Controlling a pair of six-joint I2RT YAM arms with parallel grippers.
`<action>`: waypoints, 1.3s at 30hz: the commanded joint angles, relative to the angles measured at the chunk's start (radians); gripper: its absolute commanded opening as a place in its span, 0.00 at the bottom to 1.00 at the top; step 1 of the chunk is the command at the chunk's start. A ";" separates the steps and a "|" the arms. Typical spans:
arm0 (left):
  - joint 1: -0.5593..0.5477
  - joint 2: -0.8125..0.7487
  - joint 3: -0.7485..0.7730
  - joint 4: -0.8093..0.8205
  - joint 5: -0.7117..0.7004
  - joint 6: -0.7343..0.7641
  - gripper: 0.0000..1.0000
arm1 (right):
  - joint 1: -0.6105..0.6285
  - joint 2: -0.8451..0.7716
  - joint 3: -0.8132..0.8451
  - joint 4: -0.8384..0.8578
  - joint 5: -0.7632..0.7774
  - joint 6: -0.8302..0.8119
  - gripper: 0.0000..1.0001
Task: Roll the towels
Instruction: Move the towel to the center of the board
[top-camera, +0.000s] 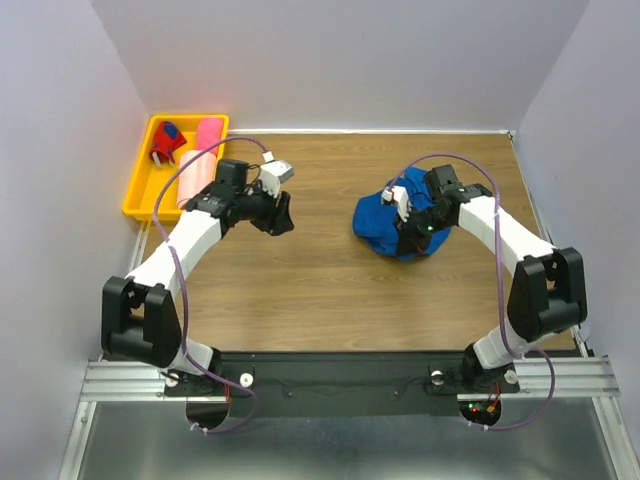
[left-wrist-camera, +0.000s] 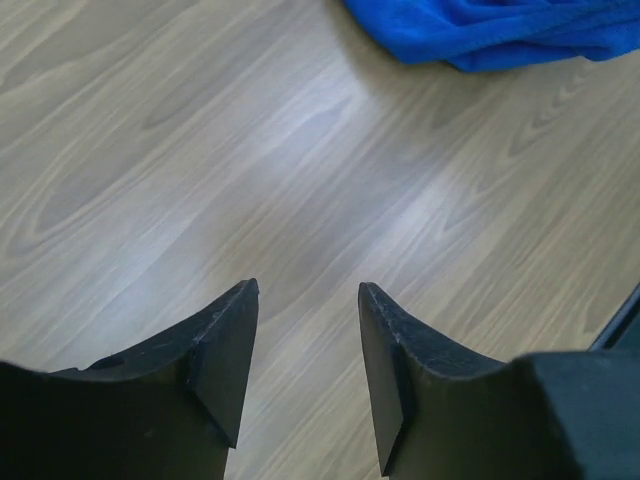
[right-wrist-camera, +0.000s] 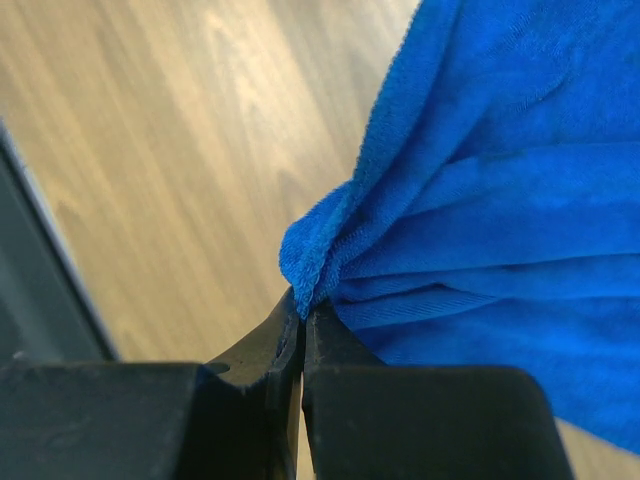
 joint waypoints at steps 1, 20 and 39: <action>-0.057 0.054 0.058 0.073 0.001 -0.044 0.55 | -0.004 -0.151 0.009 -0.028 -0.054 0.035 0.01; -0.057 -0.068 -0.014 0.164 0.028 -0.101 0.73 | 0.019 0.105 0.230 -0.077 -0.053 0.101 0.00; -0.511 0.080 -0.099 0.210 -0.263 0.390 0.59 | -0.016 0.375 0.224 0.030 0.121 0.280 0.01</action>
